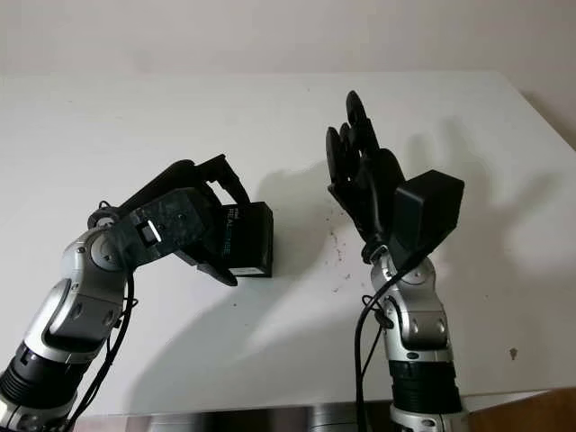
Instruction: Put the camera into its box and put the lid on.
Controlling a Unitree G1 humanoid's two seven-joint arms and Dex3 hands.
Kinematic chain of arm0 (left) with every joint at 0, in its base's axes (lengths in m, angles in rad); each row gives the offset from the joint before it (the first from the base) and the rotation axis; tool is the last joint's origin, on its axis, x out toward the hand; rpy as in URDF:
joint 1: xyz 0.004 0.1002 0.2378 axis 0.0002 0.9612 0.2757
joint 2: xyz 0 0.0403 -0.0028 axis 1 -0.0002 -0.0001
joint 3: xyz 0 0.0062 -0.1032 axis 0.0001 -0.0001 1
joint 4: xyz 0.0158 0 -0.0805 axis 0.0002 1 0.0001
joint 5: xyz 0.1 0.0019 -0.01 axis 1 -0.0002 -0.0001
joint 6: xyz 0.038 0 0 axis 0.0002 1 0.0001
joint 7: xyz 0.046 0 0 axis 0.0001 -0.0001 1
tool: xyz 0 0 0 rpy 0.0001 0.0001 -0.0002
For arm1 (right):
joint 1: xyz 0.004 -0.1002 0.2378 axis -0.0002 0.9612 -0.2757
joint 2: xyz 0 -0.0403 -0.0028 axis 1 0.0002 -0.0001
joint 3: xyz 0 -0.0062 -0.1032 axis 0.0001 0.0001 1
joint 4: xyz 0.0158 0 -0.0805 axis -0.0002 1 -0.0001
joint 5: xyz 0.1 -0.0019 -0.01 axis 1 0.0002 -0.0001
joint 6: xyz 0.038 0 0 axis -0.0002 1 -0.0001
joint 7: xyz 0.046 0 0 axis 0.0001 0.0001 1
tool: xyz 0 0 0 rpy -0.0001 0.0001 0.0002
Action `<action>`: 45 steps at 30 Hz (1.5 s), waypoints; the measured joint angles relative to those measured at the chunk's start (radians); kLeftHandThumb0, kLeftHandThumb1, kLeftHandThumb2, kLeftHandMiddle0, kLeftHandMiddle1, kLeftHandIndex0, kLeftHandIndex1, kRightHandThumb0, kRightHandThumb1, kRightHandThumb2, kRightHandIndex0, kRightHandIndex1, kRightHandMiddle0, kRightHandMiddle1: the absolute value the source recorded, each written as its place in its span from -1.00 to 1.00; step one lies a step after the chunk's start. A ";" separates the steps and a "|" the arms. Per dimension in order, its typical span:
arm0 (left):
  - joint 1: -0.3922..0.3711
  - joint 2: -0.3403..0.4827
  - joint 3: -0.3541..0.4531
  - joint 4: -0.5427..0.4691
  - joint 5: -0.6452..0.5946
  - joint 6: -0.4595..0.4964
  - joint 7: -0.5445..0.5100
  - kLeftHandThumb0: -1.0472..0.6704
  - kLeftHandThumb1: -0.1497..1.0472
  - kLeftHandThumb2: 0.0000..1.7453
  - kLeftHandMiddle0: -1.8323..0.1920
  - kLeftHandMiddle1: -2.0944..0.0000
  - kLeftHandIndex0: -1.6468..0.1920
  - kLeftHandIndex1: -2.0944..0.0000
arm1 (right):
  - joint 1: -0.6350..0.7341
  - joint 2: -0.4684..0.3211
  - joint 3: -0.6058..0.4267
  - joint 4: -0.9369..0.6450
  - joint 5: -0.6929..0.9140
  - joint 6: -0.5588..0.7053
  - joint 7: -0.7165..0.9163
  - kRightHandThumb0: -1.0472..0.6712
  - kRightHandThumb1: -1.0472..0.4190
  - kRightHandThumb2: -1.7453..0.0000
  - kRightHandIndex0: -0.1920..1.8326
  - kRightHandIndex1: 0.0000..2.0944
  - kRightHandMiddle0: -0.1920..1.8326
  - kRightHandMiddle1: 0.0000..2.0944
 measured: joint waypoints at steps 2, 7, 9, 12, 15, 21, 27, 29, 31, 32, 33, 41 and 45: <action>-0.001 0.000 0.000 0.006 -0.002 -0.003 0.001 0.04 0.78 -0.94 0.65 -0.66 0.53 -0.59 | 0.000 0.000 0.000 0.000 0.000 0.000 0.000 -0.55 -1.00 0.36 -0.91 -0.95 -0.87 -0.93; -0.005 0.000 0.001 0.027 -0.010 -0.020 0.008 0.04 0.78 -0.94 0.63 -0.64 0.51 -0.58 | 0.001 0.000 -0.001 0.000 0.001 0.000 -0.001 -0.54 -1.00 0.36 -0.91 -0.95 -0.87 -0.93; -0.006 0.000 0.001 0.036 -0.013 -0.030 0.011 0.03 0.78 -0.94 0.62 -0.60 0.51 -0.55 | 0.003 0.000 -0.001 0.000 0.002 0.000 -0.001 -0.54 -1.00 0.36 -0.91 -0.95 -0.87 -0.93; -0.010 0.000 0.000 0.051 -0.014 -0.042 0.015 0.04 0.79 -0.94 0.61 -0.57 0.52 -0.53 | 0.006 0.000 -0.001 0.000 0.003 0.000 0.000 -0.54 -1.00 0.36 -0.91 -0.95 -0.87 -0.93; -0.016 0.000 -0.002 0.071 -0.013 -0.059 0.017 0.05 0.80 -0.93 0.62 -0.55 0.53 -0.52 | 0.007 0.000 -0.003 0.000 0.003 0.000 0.000 -0.54 -1.00 0.37 -0.91 -0.95 -0.87 -0.93; -0.041 0.002 -0.015 0.114 -0.005 -0.078 0.017 0.04 0.80 -0.94 0.60 -0.50 0.51 -0.50 | 0.007 0.000 -0.003 0.000 0.003 0.001 -0.002 -0.55 -1.00 0.37 -0.91 -0.95 -0.86 -0.93; -0.062 0.001 -0.030 0.142 0.004 -0.086 0.017 0.03 0.81 -0.94 0.63 -0.58 0.52 -0.54 | 0.010 0.001 -0.002 0.000 0.003 0.001 -0.007 -0.53 -1.00 0.37 -0.91 -0.95 -0.87 -0.94; -0.071 -0.002 -0.034 0.151 0.006 -0.086 0.017 0.03 0.80 -0.94 0.65 -0.61 0.52 -0.53 | 0.013 0.001 -0.002 0.000 0.003 0.001 -0.007 -0.54 -1.00 0.37 -0.92 -0.95 -0.88 -0.94; -0.078 -0.004 -0.039 0.158 0.010 -0.086 0.017 0.02 0.80 -0.94 0.66 -0.67 0.53 -0.54 | 0.013 0.001 -0.001 0.000 0.003 0.001 -0.007 -0.54 -1.00 0.37 -0.92 -0.95 -0.87 -0.94; -0.081 -0.005 -0.041 0.161 0.010 -0.086 0.017 0.02 0.81 -0.94 0.67 -0.69 0.53 -0.54 | 0.013 0.001 0.000 0.000 0.003 0.001 -0.008 -0.54 -1.00 0.37 -0.92 -0.95 -0.87 -0.94; -0.084 -0.006 -0.042 0.164 0.010 -0.087 0.017 0.02 0.80 -0.94 0.67 -0.71 0.53 -0.55 | 0.013 0.001 0.000 0.000 0.002 0.001 -0.008 -0.54 -1.00 0.37 -0.91 -0.95 -0.87 -0.94; -0.097 -0.008 -0.042 0.189 0.002 -0.114 0.017 0.00 0.78 -0.94 0.65 -0.73 0.52 -0.55 | 0.016 0.003 0.002 0.000 -0.004 -0.001 -0.017 -0.53 -1.00 0.36 -0.90 -0.95 -0.86 -0.93; -0.102 -0.009 -0.043 0.199 0.001 -0.135 0.017 0.01 0.77 -0.94 0.66 -0.75 0.49 -0.55 | 0.019 0.007 0.002 0.000 -0.005 -0.004 -0.018 -0.53 -1.00 0.36 -0.90 -0.94 -0.85 -0.93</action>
